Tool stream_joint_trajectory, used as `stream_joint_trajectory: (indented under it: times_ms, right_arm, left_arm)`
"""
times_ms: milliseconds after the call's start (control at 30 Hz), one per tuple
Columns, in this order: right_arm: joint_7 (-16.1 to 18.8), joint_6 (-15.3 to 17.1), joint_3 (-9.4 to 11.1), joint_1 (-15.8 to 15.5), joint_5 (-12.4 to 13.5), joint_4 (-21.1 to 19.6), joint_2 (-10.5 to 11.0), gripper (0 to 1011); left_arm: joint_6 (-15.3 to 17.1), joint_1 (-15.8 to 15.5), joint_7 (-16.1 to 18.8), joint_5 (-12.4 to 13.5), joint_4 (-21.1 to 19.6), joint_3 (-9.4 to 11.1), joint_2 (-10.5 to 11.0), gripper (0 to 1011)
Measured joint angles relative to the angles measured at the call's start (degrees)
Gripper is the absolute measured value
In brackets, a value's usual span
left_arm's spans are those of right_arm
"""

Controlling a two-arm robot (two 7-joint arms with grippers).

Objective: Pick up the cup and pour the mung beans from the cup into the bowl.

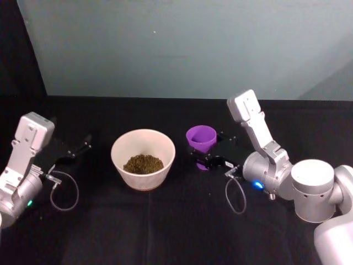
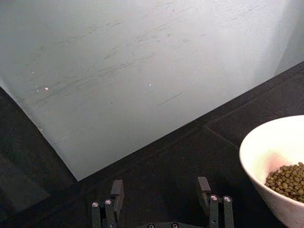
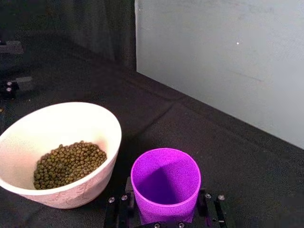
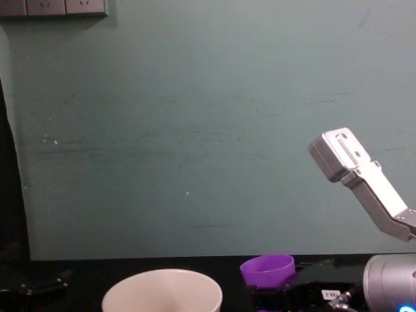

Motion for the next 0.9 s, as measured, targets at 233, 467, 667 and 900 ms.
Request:
stream_joint_trajectory:
  times_ms: [233,467,667,900]
  right_arm:
    - [0.3,0.5,-0.2,0.3,1.4,0.6,0.5,723]
    - [0.2,0.1,-0.3,0.1,2.9,0.7,1.0,723]
    - [-0.1,0.1,-0.5,0.1,3.7,0.6,1.3,841]
    - [-1.0,-0.3,-1.0,0.0,4.5,0.2,1.8,1002]
  left_arm:
    - [0.0,0.0,0.0,0.0,0.0,0.0,0.0,1011]
    - [0.0,0.0,0.0,0.0,0.0,0.0,0.0,1011]
    - [0.0,0.0,0.0,0.0,0.0,0.0,0.0,1011]
    - [0.0,0.0,0.0,0.0,0.0,0.0,0.0,1011]
